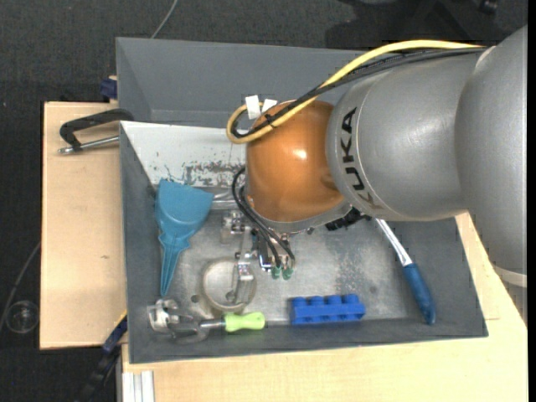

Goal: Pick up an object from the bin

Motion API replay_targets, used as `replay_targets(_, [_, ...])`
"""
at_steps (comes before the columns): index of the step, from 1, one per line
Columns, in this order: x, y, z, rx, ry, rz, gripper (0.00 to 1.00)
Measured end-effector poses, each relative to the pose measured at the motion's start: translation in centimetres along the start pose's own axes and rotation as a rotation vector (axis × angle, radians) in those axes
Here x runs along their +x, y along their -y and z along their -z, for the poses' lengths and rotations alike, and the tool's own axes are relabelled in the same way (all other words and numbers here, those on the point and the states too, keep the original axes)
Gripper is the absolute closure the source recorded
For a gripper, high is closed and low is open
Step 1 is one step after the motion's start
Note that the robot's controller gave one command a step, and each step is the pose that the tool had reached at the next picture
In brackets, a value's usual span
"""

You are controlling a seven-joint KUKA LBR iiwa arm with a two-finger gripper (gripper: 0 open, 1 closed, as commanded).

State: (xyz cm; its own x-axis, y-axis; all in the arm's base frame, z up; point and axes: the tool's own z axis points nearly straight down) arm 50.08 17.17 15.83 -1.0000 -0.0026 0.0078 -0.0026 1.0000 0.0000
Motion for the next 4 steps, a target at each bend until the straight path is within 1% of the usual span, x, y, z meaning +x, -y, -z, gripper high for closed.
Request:
replay_targets(1, [-0.2,0.1,0.5,-0.002,0.008,-0.002,0.00])
replay_targets(2, [-0.8,1.4,-1.2,-0.005,0.009,-0.145,0.00])
replay_targets(3, [-1.0,2.9,-2.5,0.000,0.001,-0.357,0.00])
replay_targets(4, [-2.4,1.2,-2.4,-0.005,0.014,-0.138,0.00])
